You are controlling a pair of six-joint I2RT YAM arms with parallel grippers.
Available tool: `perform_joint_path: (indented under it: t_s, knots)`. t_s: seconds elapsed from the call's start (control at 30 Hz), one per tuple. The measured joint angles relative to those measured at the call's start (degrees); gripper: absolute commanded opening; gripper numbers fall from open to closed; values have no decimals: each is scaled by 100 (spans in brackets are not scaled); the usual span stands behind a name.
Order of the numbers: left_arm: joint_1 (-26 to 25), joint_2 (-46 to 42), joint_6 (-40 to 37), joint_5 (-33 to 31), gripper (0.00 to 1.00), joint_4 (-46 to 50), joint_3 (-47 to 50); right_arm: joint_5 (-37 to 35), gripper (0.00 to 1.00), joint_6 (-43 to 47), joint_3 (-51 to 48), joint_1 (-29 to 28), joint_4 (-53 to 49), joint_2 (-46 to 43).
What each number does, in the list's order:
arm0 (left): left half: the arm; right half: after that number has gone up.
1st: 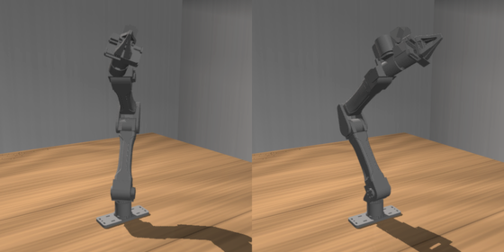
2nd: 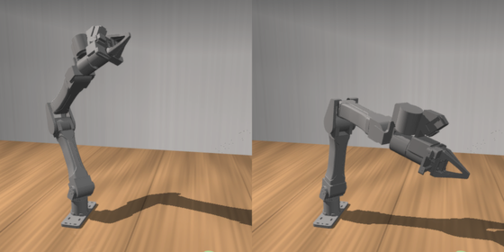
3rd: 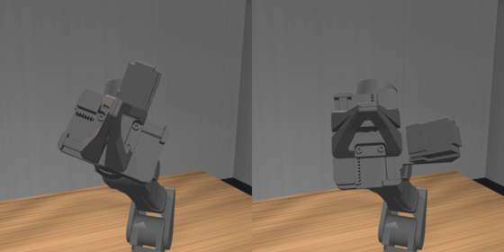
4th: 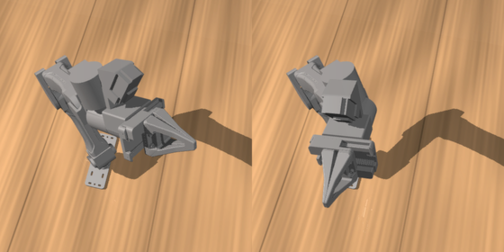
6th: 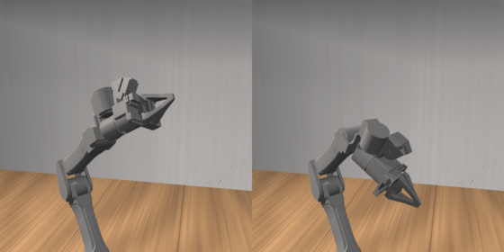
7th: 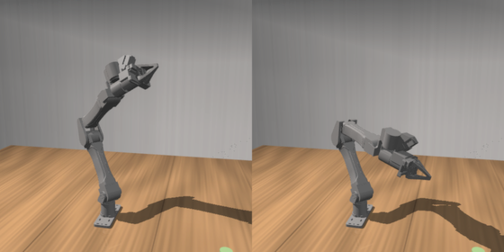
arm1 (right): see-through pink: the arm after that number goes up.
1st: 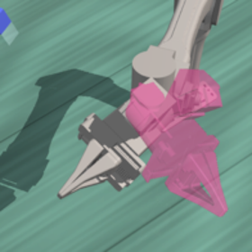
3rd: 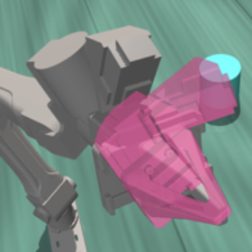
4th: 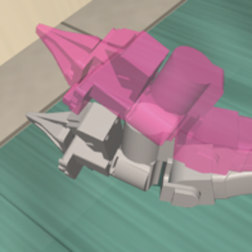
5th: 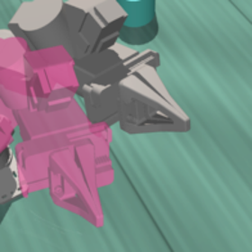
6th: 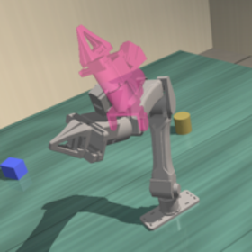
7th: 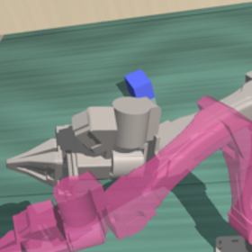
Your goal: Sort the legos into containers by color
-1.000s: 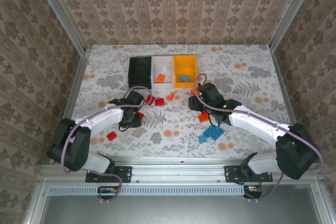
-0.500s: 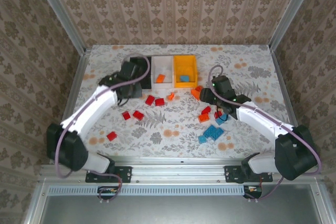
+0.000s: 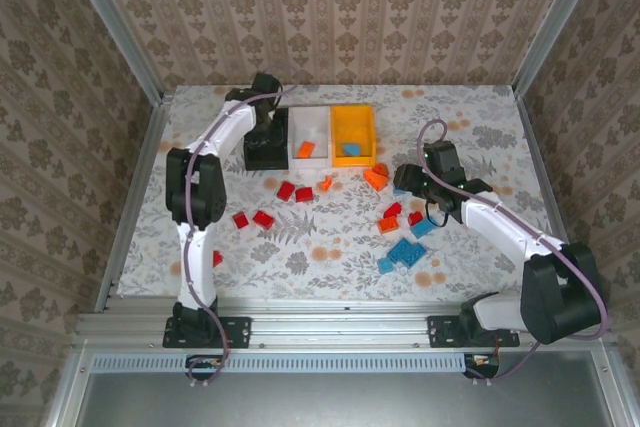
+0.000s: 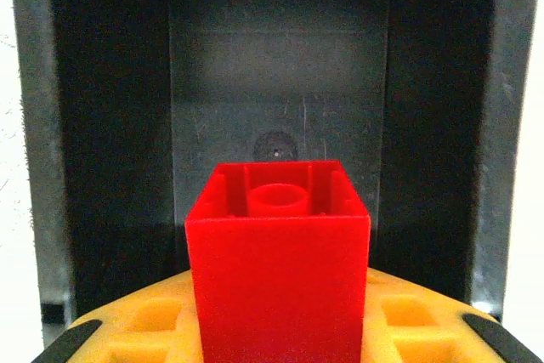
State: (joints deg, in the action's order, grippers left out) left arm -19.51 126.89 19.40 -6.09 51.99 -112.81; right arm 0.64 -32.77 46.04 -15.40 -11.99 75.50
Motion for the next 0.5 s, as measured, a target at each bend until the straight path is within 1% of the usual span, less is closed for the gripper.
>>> perform_joint_path:
  t_s: [0.1, 0.2, 0.27, 0.3, 0.4, 0.5]
  knots:
    - [0, 144, -37, 35, 45, 138, -210, 50, 62, 24, 0, 0, 7, 42]
    - [-2, 144, -92, 55, 54, 256, -251, 92, 64, 92, 0, 0, 7, 118]
    - [0, 144, -116, 68, 65, 297, -282, 94, 65, 114, 2, 0, 7, 186]
    - [0, 144, -122, 79, 67, 334, -310, 94, 66, 120, 2, 0, 7, 225]
    - [0, 142, -155, 101, 69, 498, -481, 94, 65, 127, 4, 0, 7, 334]
    - [0, 79, -166, 131, 71, 619, -625, 81, 62, 125, 83, 0, -2, 577]
